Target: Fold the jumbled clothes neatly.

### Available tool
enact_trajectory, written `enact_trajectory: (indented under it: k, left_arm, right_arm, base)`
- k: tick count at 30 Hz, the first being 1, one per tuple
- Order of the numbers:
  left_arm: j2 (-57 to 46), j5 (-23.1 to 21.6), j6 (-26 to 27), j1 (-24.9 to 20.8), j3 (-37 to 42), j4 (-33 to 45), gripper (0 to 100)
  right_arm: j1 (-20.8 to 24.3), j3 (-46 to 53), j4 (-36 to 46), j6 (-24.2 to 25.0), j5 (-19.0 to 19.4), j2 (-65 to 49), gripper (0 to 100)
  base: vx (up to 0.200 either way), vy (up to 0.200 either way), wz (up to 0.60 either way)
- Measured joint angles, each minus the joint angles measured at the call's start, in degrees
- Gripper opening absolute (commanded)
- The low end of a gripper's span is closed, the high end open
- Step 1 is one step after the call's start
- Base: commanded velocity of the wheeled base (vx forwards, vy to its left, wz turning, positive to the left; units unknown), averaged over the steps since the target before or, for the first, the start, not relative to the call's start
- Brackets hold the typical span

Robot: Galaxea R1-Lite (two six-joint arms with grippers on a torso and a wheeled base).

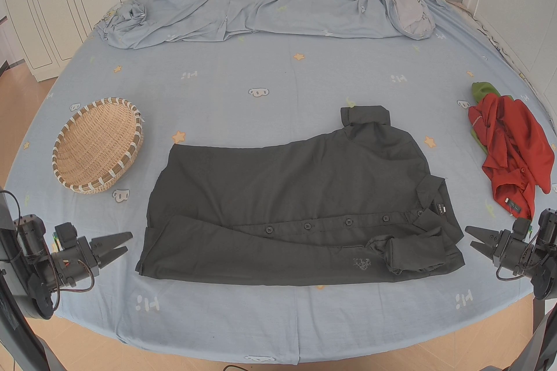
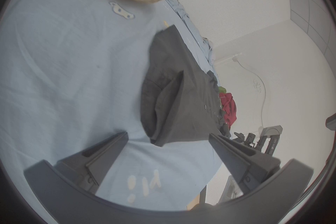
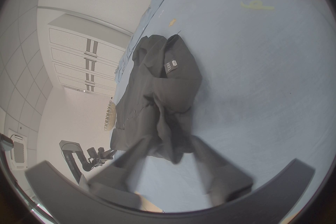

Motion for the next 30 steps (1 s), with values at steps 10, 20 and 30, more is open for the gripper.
enact_trajectory:
  k: [10,20,30]
  left_arm:
    - [-5.2,-5.2,-14.8,-9.9,-8.1,0.0,100]
    - [4.4,-5.3,-16.5,-19.9,-18.7,0.0,100]
    - [10.1,-5.0,-16.2,-20.2,-21.9,0.0,100]
  right_arm:
    - [4.5,-6.9,0.0,10.1,0.0,-3.0,100]
    - [17.2,-15.7,0.0,19.9,0.0,-2.9,100]
    - [24.4,-20.4,0.0,22.0,-0.2,1.1,100]
  base:
    - [0.000,0.000,0.00]
    - [0.000,0.000,0.00]
    - [0.000,0.000,0.00]
